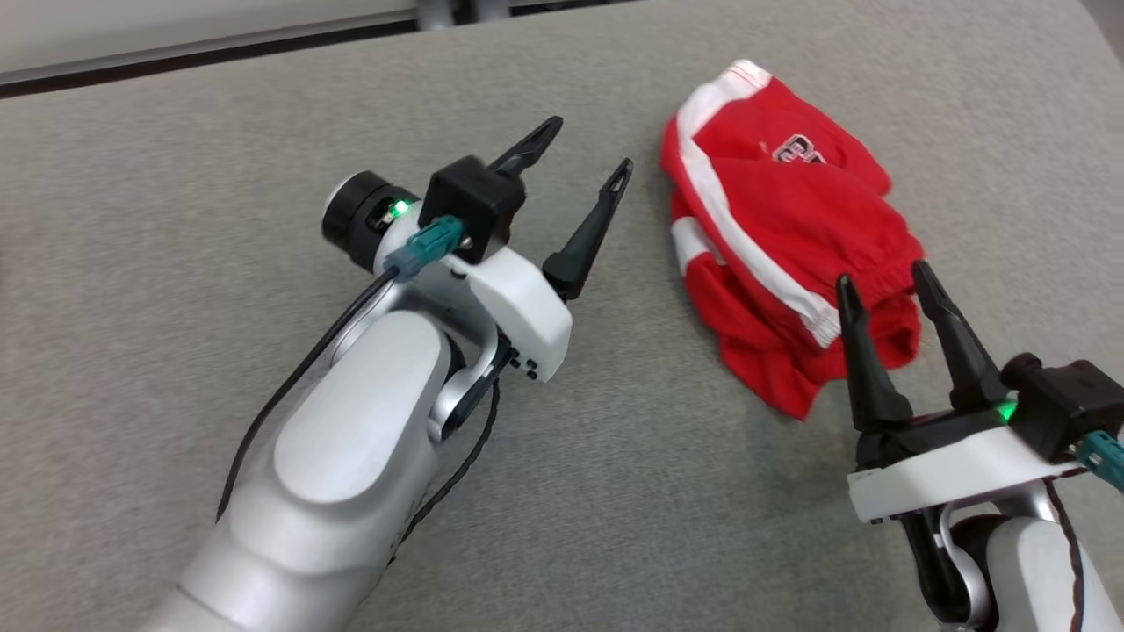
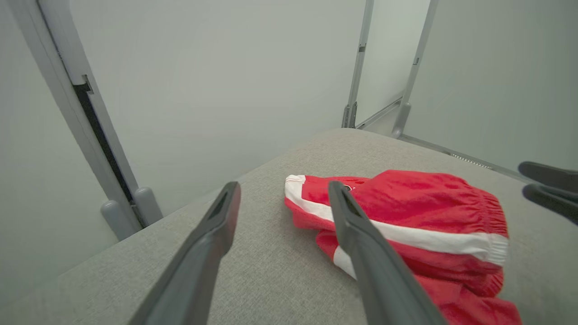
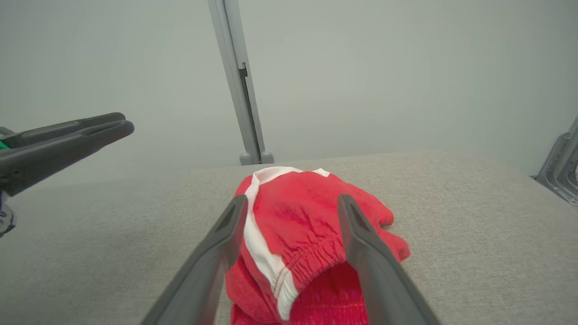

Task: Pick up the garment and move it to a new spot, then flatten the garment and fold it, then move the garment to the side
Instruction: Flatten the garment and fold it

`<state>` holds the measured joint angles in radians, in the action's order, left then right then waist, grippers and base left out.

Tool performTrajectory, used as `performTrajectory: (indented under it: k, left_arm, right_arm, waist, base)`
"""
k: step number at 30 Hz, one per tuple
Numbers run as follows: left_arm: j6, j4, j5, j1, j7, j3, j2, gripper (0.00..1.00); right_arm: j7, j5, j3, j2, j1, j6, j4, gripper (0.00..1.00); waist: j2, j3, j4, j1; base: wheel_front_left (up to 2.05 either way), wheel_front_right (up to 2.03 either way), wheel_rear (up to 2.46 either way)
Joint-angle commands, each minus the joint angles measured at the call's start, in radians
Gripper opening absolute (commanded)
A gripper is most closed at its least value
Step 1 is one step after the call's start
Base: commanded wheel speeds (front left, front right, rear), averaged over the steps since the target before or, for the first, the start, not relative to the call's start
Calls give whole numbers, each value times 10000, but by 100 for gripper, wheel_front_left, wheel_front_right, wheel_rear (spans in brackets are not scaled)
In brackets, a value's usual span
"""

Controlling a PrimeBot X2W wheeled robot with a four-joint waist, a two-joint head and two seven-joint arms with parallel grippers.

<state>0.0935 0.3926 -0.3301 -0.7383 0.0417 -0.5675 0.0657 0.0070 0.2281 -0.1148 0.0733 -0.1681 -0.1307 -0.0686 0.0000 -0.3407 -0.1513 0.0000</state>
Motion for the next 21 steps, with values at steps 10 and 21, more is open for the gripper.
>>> performTrajectory:
  k: [10,21]
  left_arm:
    - [176,2969,-1985,-1917,-627,-1412,-118,100]
    - [-516,4748,-4101,-2644,-815,-3042,-112,0]
  right_arm:
    - [-691,367,-794,-137,-707,-1,787,100]
    - [-977,537,-713,-193,-789,-1,1201,100]
  waist:
    - [0,-935,-1964,0]
    - [0,-937,-2166,0]
  base:
    - [0,0,0]
    - [0,0,0]
